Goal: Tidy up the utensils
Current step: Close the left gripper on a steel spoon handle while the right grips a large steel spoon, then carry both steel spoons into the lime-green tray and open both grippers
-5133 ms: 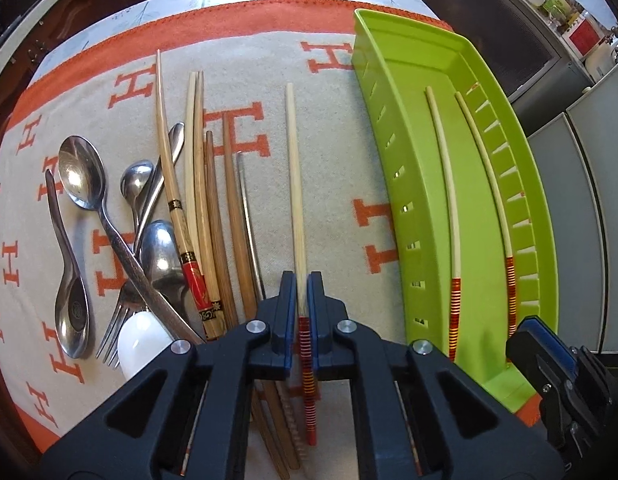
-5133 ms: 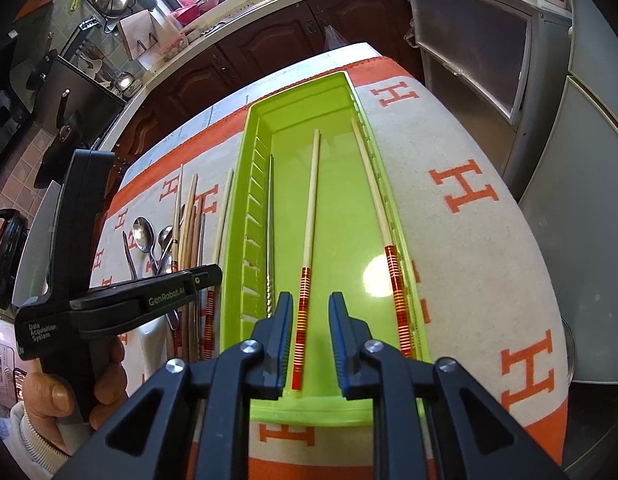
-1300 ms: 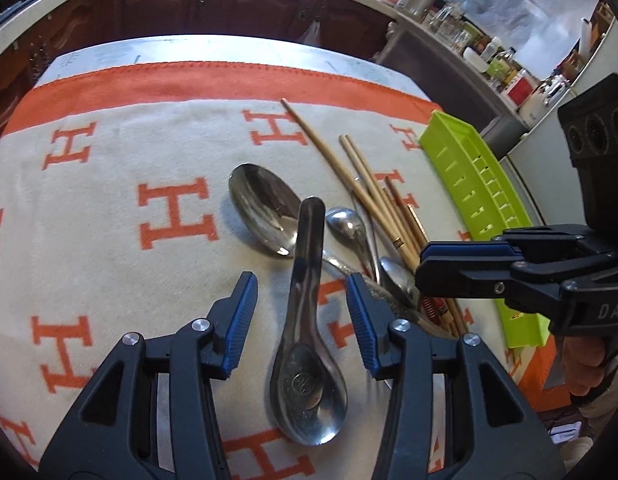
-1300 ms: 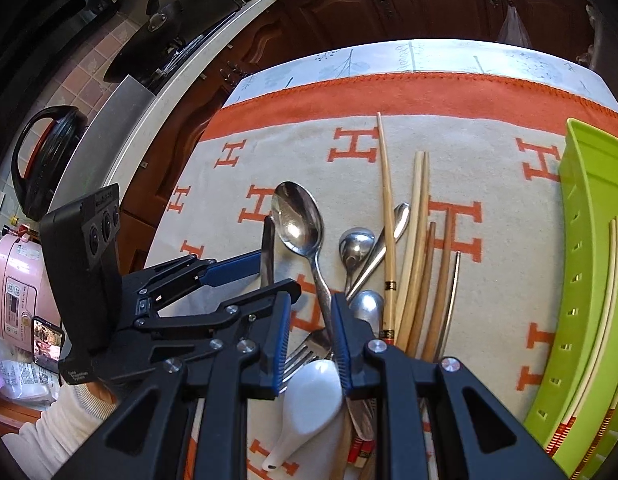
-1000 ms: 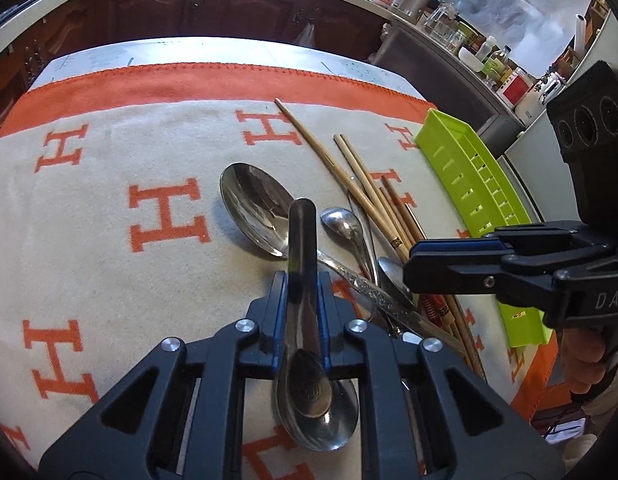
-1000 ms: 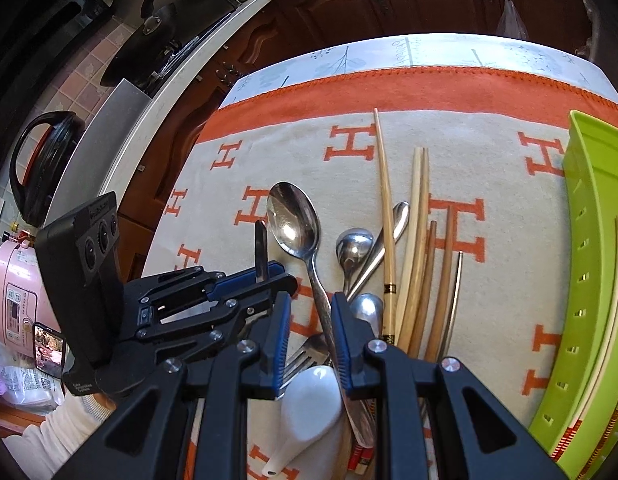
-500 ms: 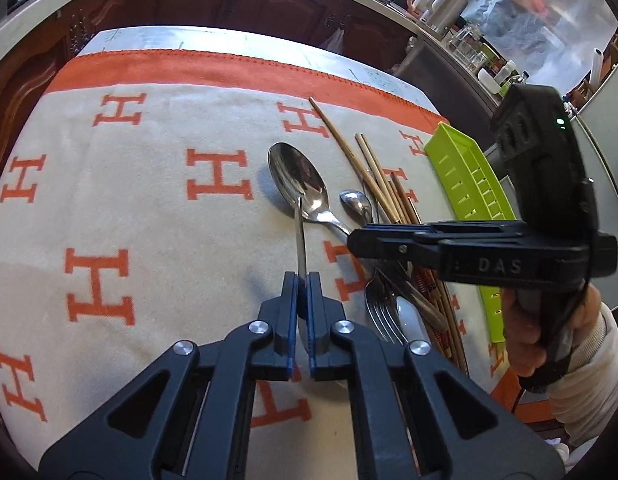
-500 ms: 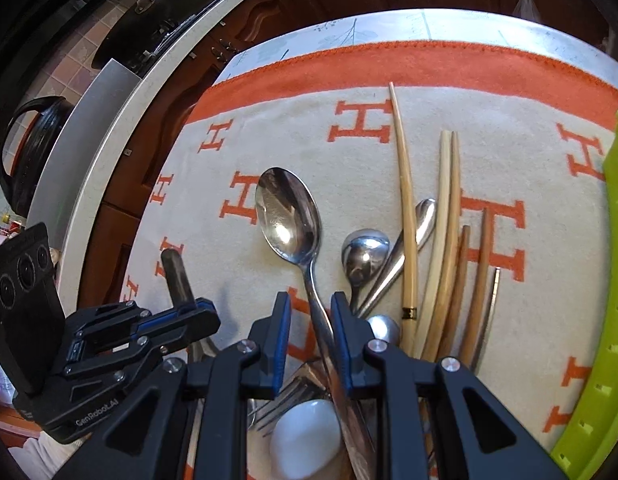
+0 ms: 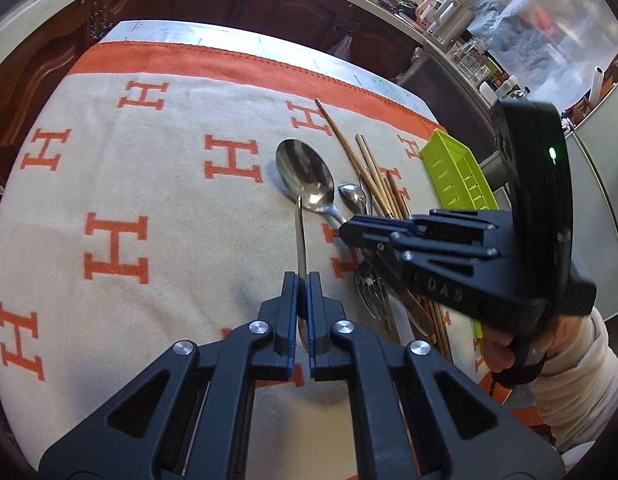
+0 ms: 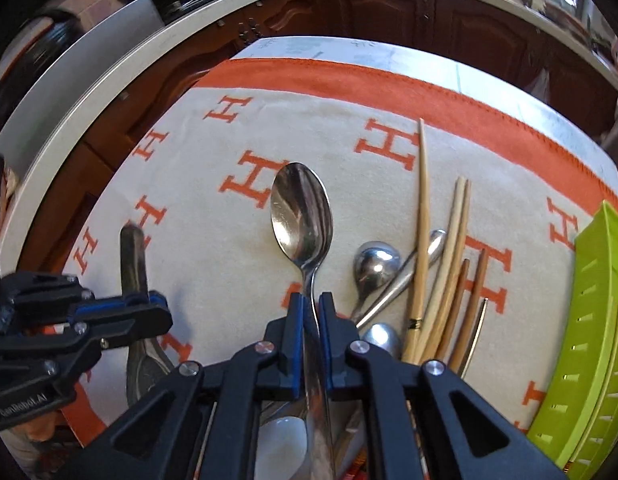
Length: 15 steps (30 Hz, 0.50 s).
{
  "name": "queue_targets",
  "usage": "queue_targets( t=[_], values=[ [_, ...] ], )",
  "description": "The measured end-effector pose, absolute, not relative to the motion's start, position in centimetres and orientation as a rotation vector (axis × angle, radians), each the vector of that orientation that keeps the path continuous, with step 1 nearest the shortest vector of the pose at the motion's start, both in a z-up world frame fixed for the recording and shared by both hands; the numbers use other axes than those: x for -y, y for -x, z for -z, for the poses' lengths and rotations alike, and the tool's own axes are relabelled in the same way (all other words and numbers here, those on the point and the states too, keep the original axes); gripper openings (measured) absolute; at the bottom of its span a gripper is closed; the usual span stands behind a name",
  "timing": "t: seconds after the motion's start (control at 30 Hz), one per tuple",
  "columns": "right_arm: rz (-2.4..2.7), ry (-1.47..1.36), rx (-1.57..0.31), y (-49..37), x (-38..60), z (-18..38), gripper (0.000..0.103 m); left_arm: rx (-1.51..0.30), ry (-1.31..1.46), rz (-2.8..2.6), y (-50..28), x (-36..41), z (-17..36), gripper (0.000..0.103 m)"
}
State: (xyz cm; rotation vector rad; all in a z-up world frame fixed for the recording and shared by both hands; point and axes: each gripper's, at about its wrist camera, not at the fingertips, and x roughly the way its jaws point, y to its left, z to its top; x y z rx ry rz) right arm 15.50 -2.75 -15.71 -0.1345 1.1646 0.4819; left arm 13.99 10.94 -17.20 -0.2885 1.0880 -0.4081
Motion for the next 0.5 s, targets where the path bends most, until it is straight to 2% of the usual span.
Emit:
queue_targets(
  t=[0.33,0.5],
  values=[
    [-0.486,0.312,-1.049,-12.4,0.2,15.1,0.002,-1.076,0.302,0.386,-12.7,-12.2,15.9,0.002],
    [-0.494,0.244,-1.077,-13.2,1.2,14.9,0.003,-1.091,0.303,0.383,-12.5,-12.1,16.1,0.002]
  ],
)
